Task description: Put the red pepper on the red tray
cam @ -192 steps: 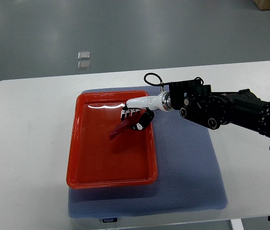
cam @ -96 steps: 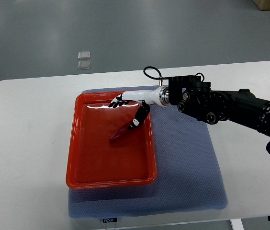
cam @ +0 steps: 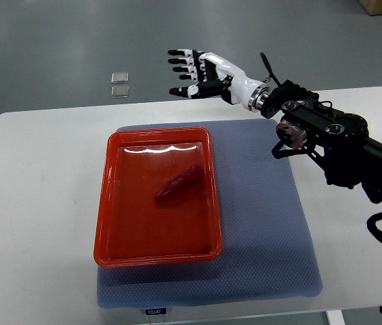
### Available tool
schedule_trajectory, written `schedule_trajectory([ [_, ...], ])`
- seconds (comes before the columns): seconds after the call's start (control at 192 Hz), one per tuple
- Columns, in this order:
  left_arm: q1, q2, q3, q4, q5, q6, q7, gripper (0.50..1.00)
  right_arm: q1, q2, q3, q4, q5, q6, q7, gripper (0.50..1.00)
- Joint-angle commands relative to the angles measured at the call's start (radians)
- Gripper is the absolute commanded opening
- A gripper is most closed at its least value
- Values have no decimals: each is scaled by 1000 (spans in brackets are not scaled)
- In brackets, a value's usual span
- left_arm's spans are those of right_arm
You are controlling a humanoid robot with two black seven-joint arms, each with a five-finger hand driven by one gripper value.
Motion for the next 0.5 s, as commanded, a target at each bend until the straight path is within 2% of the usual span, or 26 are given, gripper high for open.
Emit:
schedule_trajectory([
  [0.0, 0, 0, 1, -2, 0, 0, 0, 1000, -108, -10, 179, 0, 143, 2, 2, 895],
  [0.13, 0, 0, 3, -2, 0, 0, 0, 1000, -215, -4, 316, 0, 246, 22, 2, 909],
  [0.327, 0, 0, 3, -2, 0, 0, 0, 1000, -310, -4, 374, -4, 358, 127, 4, 915],
  [0.494, 0, 0, 3, -2, 0, 0, 0, 1000, -341, -8, 374, -4, 375, 134, 4, 917],
])
